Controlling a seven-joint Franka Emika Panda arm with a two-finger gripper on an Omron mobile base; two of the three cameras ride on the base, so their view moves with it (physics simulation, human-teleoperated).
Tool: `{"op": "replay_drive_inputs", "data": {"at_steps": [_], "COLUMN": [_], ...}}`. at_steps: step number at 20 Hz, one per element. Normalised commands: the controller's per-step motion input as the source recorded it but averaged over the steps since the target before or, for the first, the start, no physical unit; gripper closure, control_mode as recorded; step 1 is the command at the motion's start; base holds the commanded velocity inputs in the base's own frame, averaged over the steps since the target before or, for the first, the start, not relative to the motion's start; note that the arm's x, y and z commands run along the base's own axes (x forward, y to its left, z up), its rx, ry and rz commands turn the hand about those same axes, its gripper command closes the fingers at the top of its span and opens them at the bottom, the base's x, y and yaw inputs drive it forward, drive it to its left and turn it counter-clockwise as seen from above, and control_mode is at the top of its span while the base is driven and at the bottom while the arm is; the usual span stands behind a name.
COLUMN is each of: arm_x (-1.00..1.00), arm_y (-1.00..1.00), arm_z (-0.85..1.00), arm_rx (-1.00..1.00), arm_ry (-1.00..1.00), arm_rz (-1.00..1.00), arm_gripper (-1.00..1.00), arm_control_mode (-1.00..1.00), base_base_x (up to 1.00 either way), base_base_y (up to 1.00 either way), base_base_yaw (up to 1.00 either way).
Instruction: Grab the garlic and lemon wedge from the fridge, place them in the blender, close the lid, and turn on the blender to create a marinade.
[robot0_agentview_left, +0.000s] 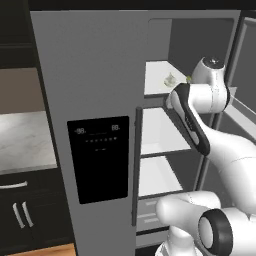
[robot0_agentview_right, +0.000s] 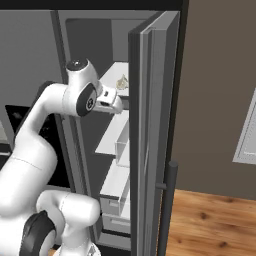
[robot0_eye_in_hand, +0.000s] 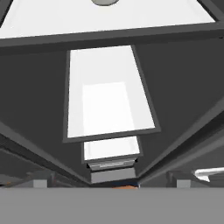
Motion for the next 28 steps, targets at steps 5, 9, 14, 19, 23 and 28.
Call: {"op": "replay_drive_inputs", "data": {"at_steps": [5, 9, 14, 19, 23, 28], "arm_x": [0.97, 0.81, 0.13, 0.00, 0.29, 0.50], "arm_y": [-0.21, -0.17, -0.03, 0.01, 0.00, 0.00], "arm_z": [0.12, 0.23, 0.44, 0.09, -0.02, -0.07], "arm_rx": [0.07, 0.11, 0.11, 0.01, 0.00, 0.00], "arm_ry": [0.00, -0.04, -0.16, -0.02, 0.00, 0.00], "arm_rz": [-0.19, -0.03, 0.03, 0.02, 0.00, 0.00], "arm_gripper": [-1.00, -1.00, -1.00, -1.00, -1.00, -1.00], "arm_control_mode": [-1.00, -1.00, -1.00, -1.00, -1.00, -1.00], "base_base_x": [0.00, 0.00, 0.00, 0.00, 0.00, 0.00], "base_base_y": [0.00, 0.00, 0.00, 0.00, 0.00, 0.00], "base_base_yaw": [0.00, 0.00, 0.00, 0.00, 0.00, 0.00]}}
